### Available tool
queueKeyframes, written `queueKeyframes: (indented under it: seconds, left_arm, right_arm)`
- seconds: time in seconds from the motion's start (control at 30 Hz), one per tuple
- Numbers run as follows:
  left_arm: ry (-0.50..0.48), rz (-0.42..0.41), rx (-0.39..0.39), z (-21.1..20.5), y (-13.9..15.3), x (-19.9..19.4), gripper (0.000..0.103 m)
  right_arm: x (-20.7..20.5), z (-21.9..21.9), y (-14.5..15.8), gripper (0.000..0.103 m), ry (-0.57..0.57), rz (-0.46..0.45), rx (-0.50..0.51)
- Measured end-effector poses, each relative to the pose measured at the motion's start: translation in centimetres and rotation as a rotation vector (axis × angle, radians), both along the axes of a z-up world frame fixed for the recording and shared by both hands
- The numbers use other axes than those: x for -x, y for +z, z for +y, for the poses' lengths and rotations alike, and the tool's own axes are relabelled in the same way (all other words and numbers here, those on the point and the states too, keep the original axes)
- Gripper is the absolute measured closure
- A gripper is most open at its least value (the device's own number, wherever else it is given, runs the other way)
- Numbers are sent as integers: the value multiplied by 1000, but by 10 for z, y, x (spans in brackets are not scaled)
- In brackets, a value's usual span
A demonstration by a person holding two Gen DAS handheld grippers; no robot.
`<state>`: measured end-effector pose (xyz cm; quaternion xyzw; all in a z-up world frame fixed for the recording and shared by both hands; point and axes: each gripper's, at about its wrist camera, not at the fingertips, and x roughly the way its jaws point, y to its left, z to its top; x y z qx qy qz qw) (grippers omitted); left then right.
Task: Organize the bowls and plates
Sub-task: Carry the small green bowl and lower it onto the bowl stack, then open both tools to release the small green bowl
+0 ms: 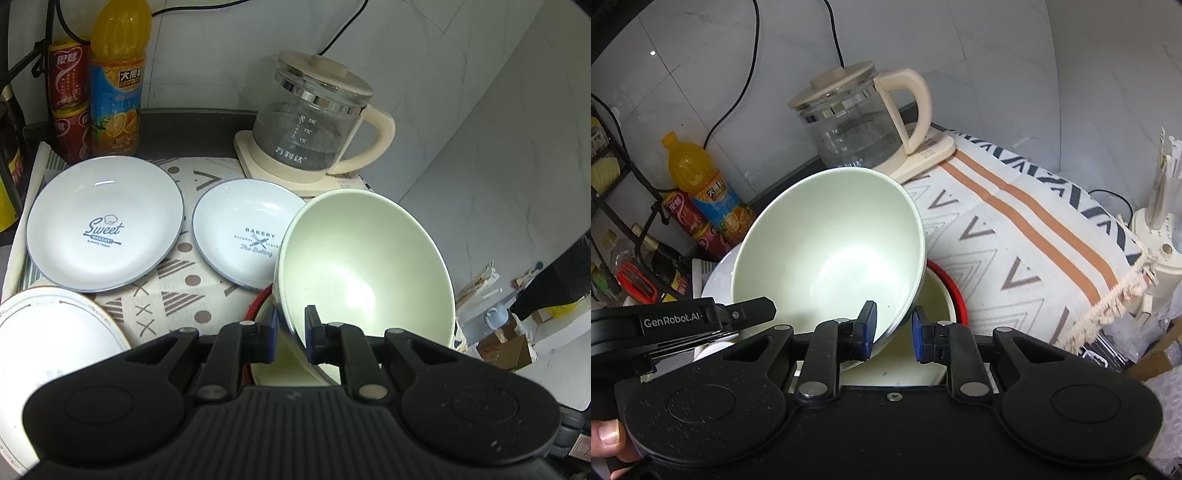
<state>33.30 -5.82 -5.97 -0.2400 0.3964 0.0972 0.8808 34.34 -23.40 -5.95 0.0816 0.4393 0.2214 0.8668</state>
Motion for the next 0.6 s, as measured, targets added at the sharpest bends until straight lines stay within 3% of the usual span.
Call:
queueKeyframes:
  seconds: [0.37,0.47,0.6]
  left_arm:
    - [-34,62,29,-6,-19,9,90]
    - [-41,83,46,-5,-25,11,88]
    - [-39,94,29,-3,-21,10,85]
  right_arm:
    - [14,-7,-15,82,-29,42,21]
    - [16,-7,-16,74,-39,46,23]
    - [16,-8,-9,72,-46,30,21]
